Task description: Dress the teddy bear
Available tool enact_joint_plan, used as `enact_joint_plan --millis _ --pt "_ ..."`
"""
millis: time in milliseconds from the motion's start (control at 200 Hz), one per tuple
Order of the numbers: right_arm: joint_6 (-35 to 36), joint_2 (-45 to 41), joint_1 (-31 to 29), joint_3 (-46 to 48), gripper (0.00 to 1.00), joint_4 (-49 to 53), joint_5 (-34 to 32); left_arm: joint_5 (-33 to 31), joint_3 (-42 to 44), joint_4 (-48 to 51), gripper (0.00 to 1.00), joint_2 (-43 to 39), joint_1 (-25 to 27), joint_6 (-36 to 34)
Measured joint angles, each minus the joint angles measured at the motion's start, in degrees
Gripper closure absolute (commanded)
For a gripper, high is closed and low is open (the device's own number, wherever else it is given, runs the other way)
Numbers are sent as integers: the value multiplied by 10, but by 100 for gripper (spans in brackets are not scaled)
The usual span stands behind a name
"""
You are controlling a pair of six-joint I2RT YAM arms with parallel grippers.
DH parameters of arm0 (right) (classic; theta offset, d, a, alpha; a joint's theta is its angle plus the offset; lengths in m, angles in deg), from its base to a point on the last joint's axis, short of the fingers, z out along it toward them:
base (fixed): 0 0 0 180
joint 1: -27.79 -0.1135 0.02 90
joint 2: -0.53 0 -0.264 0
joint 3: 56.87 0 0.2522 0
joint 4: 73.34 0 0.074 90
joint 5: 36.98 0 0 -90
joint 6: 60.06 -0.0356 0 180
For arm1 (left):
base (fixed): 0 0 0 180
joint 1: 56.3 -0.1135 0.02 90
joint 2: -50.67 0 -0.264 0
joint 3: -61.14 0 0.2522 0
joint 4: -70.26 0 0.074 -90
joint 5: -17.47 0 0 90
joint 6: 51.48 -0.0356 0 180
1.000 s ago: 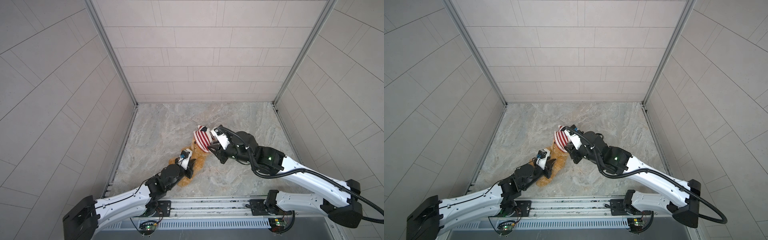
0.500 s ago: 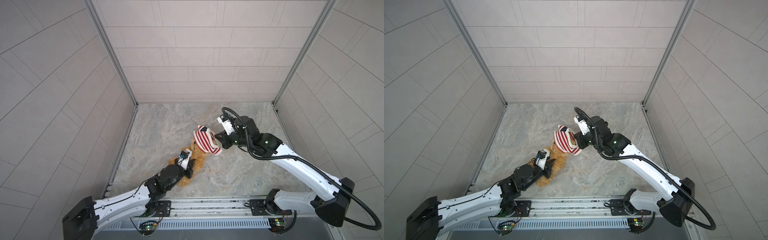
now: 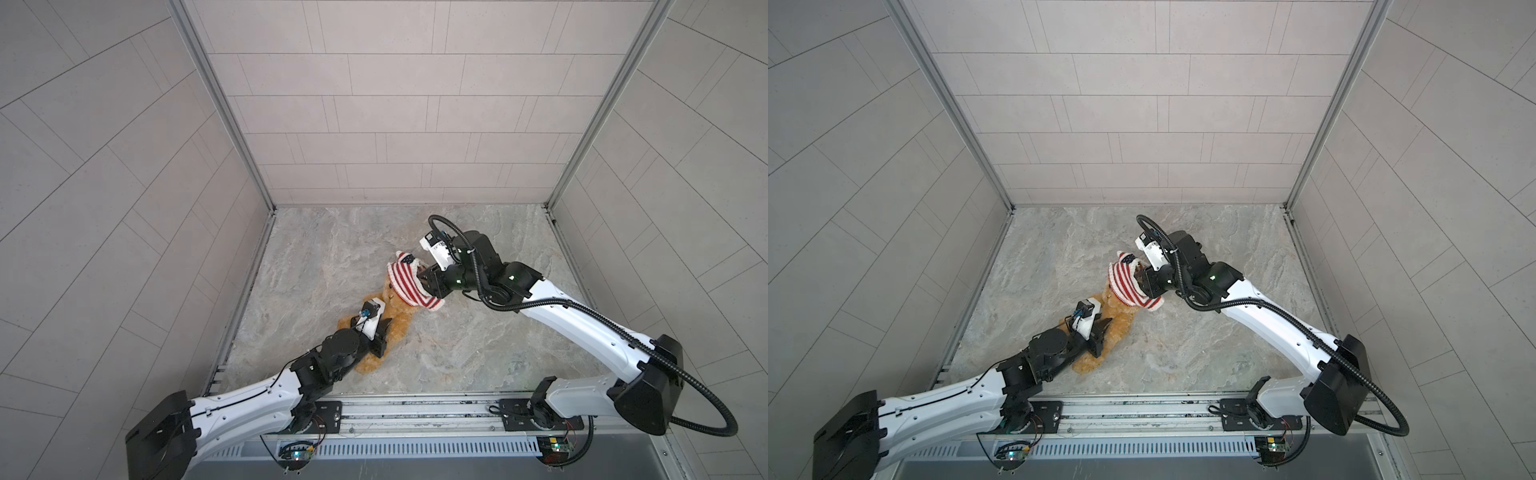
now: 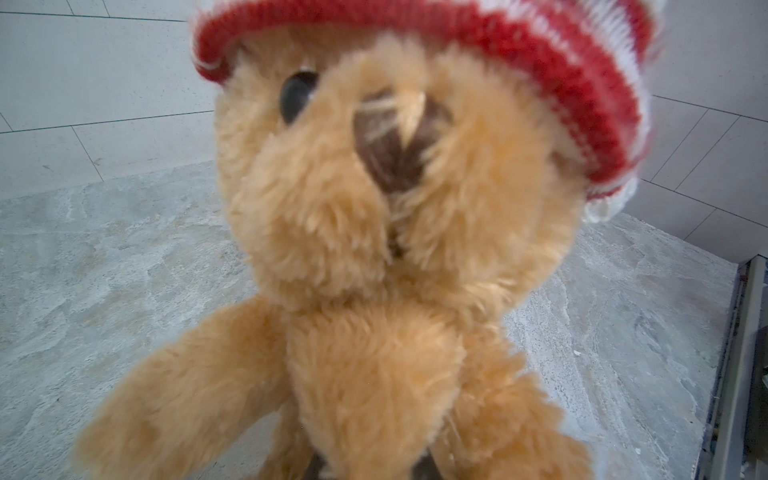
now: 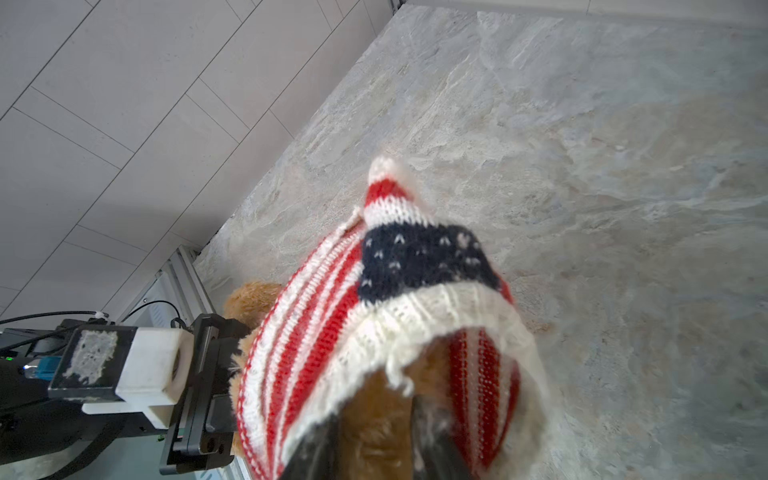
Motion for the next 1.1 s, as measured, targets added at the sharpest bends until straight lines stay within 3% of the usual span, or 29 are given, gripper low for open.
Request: enact_joint_plan --millis 315,571,876,996,1096 --pt "-1 27 -4 0 55 -10 17 0 0 1 100 6 0 -9" --pt "5 51 -4 0 76 -14 28 -1 0 12 100 11 0 -10" --pt "17 51 -4 0 67 -1 52 -16 0 12 100 17 0 -13" --pt "23 51 -5 0 73 9 56 -21 0 13 100 22 0 -15" --pt "27 51 -5 0 86 18 58 -26 0 13 100 27 0 -15"
